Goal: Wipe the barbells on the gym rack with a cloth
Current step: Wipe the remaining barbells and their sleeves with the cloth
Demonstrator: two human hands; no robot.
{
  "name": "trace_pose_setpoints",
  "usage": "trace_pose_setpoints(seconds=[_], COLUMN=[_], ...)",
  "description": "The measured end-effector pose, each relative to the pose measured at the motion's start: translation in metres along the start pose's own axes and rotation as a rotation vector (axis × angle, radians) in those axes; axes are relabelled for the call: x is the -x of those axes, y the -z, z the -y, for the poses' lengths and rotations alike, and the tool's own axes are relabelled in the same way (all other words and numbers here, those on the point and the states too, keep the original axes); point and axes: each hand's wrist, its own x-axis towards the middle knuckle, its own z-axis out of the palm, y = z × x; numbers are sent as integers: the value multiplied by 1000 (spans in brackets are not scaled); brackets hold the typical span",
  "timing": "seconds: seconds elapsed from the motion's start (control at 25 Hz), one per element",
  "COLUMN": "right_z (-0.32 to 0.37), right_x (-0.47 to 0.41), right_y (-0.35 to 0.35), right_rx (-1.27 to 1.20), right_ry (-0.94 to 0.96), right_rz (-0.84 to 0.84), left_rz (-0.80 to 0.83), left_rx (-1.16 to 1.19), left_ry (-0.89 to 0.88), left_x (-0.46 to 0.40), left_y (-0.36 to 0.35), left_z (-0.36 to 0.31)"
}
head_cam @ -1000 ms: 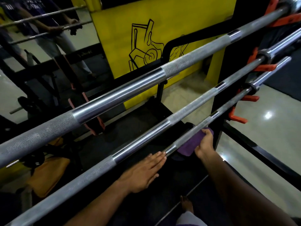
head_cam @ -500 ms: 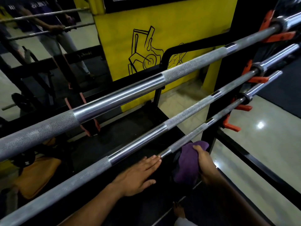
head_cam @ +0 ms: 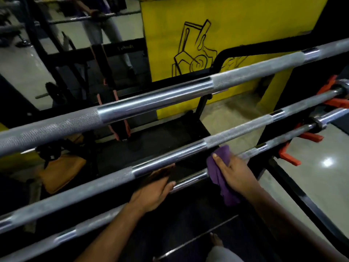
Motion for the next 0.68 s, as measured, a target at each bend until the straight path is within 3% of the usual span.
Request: trace_pose_setpoints(seconds=[0.16,0.28,0.4,0.52,0.68], right_z=[2,9,16,21,-5], right_x=[-62,-77,-87,-90,-113], right_y=[21,32,29,27,39], right_rx=[51,142,254,233,673], right_ry=[-59,-52,179,297,649], right_rz=[514,771,977,1108,1216], left_rz=[-82,-299,-428,-490,-626], left_rx=[-25,153,569,785,921], left_ry=[290,474,434,507,650], left_x=[6,7,-1,-13,0], left_y=[0,-3,-11,-29,-34], left_z=[-13,-40,-101,-165,-198])
